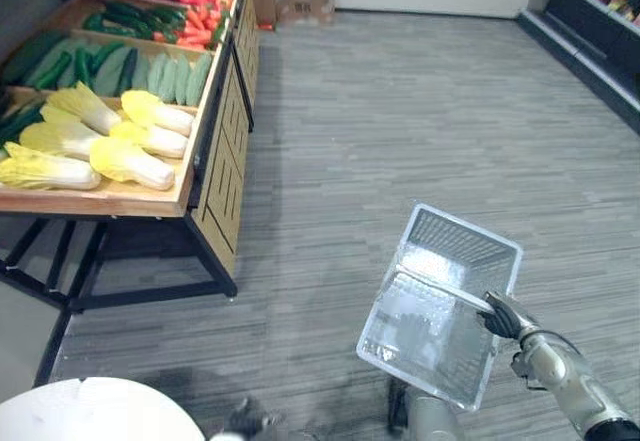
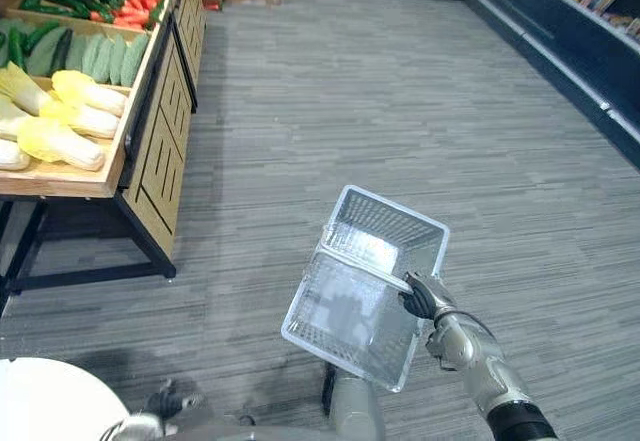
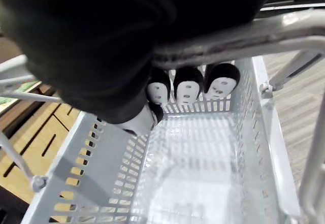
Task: Pick vegetable in the basket
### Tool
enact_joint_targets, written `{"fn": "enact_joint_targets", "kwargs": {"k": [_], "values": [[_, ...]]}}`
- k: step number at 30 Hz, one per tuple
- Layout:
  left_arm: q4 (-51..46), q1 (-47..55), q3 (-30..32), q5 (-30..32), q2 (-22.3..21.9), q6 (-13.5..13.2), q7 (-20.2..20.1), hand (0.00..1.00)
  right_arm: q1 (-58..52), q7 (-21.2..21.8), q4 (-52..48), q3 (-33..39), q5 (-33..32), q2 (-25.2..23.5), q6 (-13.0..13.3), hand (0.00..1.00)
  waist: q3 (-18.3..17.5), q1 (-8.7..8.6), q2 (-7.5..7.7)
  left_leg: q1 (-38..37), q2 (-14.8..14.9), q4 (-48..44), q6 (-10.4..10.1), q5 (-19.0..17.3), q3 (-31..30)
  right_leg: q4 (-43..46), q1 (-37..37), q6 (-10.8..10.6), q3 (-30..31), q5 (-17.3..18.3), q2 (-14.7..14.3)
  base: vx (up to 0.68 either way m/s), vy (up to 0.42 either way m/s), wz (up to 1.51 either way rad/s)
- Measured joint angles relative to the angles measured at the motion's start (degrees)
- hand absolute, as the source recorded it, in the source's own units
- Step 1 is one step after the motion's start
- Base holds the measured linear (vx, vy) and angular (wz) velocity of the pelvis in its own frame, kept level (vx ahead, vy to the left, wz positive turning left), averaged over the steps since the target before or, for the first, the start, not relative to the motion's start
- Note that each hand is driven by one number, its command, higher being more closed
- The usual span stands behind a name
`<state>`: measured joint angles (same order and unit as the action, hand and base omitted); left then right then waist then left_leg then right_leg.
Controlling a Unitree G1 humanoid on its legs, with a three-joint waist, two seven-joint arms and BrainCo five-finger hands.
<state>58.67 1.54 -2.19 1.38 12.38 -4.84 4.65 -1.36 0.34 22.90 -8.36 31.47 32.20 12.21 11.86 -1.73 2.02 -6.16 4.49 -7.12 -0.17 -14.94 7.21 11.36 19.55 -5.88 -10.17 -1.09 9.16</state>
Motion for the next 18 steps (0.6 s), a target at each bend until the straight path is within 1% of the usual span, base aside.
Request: {"fn": "enact_joint_targets", "kwargs": {"k": [1,2,3,4,5,6,7,8,9,10,11,12,13,14,15,16,17,18], "values": [[-1.57,-1.13,-0.12,-0.01,0.07,-0.07,0.25,0.00,-0.01,-0.04,0.38,1.07,0.02,-0.57,-0.31,1.00,0.10,-0.03,0.15,-0.42,0.09,-0.06,-0.64,-0.69,-0.17,-6.03,-0.01,-1.12,0.15,-0.72,0.31,0.40,-0.166,0.08],[-3.08,-2.74,-0.14,-0.01,0.22,-0.14,0.83,0.00,0.00,-0.13,0.44,2.37,0.05,-0.90,-0.94,1.00,0.41,-0.04,0.88,-1.86,0.08,-0.24,-1.76,-2.18,-0.51,-9.64,0.06,-1.20,0.57,-0.75,0.95,0.53,-0.254,0.29],[-4.44,-3.60,-0.16,-0.03,0.32,-0.21,1.43,0.00,-0.30,-0.21,0.47,4.23,0.06,-1.58,-1.82,1.00,0.43,-0.71,0.98,-3.23,0.42,-0.72,-3.15,-4.22,-1.73,-8.91,-0.26,-0.99,0.68,-0.62,1.51,0.48,-0.257,0.47],[-5.21,-3.61,-0.16,-0.07,0.43,-0.25,1.62,0.00,-0.68,-0.21,0.47,5.02,0.07,-1.98,-2.17,1.00,0.25,-1.56,0.92,-3.92,1.04,-1.09,-4.00,-5.48,-2.79,-8.04,-0.94,-0.47,0.60,-0.52,1.48,0.53,-0.325,0.61],[-6.01,-3.55,-0.31,-0.09,-0.38,-0.32,1.79,0.00,-1.19,-0.59,0.52,6.74,0.08,-1.97,-2.94,1.00,-0.52,-2.70,-1.50,-5.18,4.18,-1.62,-5.63,-6.52,-3.51,-4.31,-0.32,0.08,0.24,-4.77,-0.46,0.77,-0.427,0.45],[-6.23,-2.90,-0.31,-0.09,-0.99,-0.87,1.81,0.00,-1.26,-0.60,0.55,7.95,0.08,-1.94,-3.57,1.00,-1.85,-2.74,-3.73,-4.29,6.55,-4.50,-6.43,-5.87,-5.39,-0.46,1.10,1.52,-0.59,-5.58,-2.43,0.79,-0.444,0.18],[-6.14,-2.97,-0.34,-0.09,-1.37,-1.24,1.85,0.00,-1.01,-0.54,0.66,7.95,0.06,-1.72,-3.78,1.00,-1.89,-2.47,-4.69,-3.56,7.90,-7.36,-6.89,-4.86,-6.62,1.67,1.41,3.64,-1.22,-4.15,-3.80,0.81,-0.452,-0.18],[-6.01,-2.78,-0.29,-0.10,-1.62,-1.32,1.78,0.00,-0.99,-0.47,0.73,7.79,0.05,-2.41,-3.97,1.00,-2.08,-1.48,-5.32,-0.54,9.33,-14.63,-7.17,-1.25,-8.16,3.89,0.93,4.87,-1.87,-1.99,-5.59,0.65,-0.375,-0.27],[-5.77,-2.53,-0.24,-0.10,-1.84,-1.28,1.75,0.00,-1.43,-0.45,0.81,7.75,0.05,-3.25,-3.99,1.00,-2.02,-1.28,-5.17,3.17,10.03,-23.92,-6.73,4.48,-9.00,4.29,-0.99,5.60,-2.37,0.62,-6.51,0.66,-0.346,-0.17],[-5.37,-2.35,-0.03,-0.10,-2.13,-1.27,1.75,0.00,-1.81,-0.45,0.84,7.67,0.03,-3.55,-4.04,1.00,-2.03,-1.21,-5.19,5.65,10.39,-29.29,-7.21,9.09,-9.68,3.88,-2.59,6.09,-2.64,1.68,-6.97,0.66,-0.290,-0.03],[-3.81,-1.95,0.43,-0.10,-2.65,-1.27,1.72,0.00,-2.27,-0.46,1.02,7.10,-0.01,-4.05,-4.17,1.00,-1.75,-0.63,-4.80,10.27,11.58,-40.99,-7.57,12.02,-9.41,1.72,-6.57,6.91,-2.44,2.78,-8.18,0.63,-0.260,-0.11],[-2.60,-1.17,0.46,-0.10,-2.88,-1.21,1.66,0.00,-2.59,-0.48,1.16,6.03,-0.03,-4.10,-4.30,1.00,-1.46,0.05,-4.63,13.73,12.18,-50.62,-6.32,10.60,-8.70,-0.80,-11.31,7.31,-2.13,3.03,-9.31,0.59,-0.240,-0.20],[-1.91,-0.82,0.59,-0.10,-2.97,-1.13,1.66,0.00,-2.86,-0.60,1.20,5.72,-0.06,-4.10,-4.30,1.00,-1.13,0.66,-4.17,14.78,12.13,-53.71,-5.60,9.52,-7.74,-1.65,-13.68,7.68,-1.90,3.27,-9.53,0.54,-0.203,-0.19],[-1.47,0.74,0.97,-0.09,-3.03,-1.01,1.70,0.00,-2.89,-0.70,1.28,5.43,-0.07,-4.19,-4.31,1.00,-0.52,1.29,-3.42,17.21,11.69,-56.85,-4.14,7.67,-5.79,-3.51,-18.20,8.03,-1.73,3.50,-9.57,0.40,-0.126,-0.09],[-1.61,1.63,1.69,-0.43,-3.10,-0.98,1.48,0.00,-2.91,-0.94,1.20,5.49,-0.11,-4.13,-4.29,1.00,-0.47,1.60,-3.20,18.89,11.20,-57.26,-3.57,6.95,-4.84,-4.45,-19.88,8.16,-1.64,3.58,-9.50,0.46,-0.121,-0.09],[-1.57,2.31,3.28,-0.09,-2.86,-1.20,1.69,0.00,-2.56,-1.26,1.21,5.83,-0.31,-3.69,-4.28,1.00,-0.12,2.58,-2.56,22.36,10.26,-55.98,-2.95,5.72,-2.80,-5.99,-22.17,8.55,-0.95,4.09,-9.26,0.40,-0.062,-0.22],[-1.21,3.11,4.63,-0.11,-2.80,-1.12,1.69,0.00,-1.82,-1.57,1.19,5.85,-0.48,-3.42,-4.29,1.00,-0.08,3.92,-2.49,25.65,9.06,-52.54,-2.41,4.97,-0.01,-7.43,-24.01,7.44,-0.40,6.01,-8.28,0.39,-0.029,-0.27],[-1.33,3.51,5.92,-0.11,-3.29,-1.42,1.62,0.00,-1.45,-1.74,1.25,5.92,-0.50,-3.25,-4.29,1.00,0.18,4.09,-2.37,27.22,8.49,-49.40,-2.73,4.27,1.10,-8.43,-25.10,6.56,-0.47,6.71,-7.96,0.44,0.062,-0.21]]}}
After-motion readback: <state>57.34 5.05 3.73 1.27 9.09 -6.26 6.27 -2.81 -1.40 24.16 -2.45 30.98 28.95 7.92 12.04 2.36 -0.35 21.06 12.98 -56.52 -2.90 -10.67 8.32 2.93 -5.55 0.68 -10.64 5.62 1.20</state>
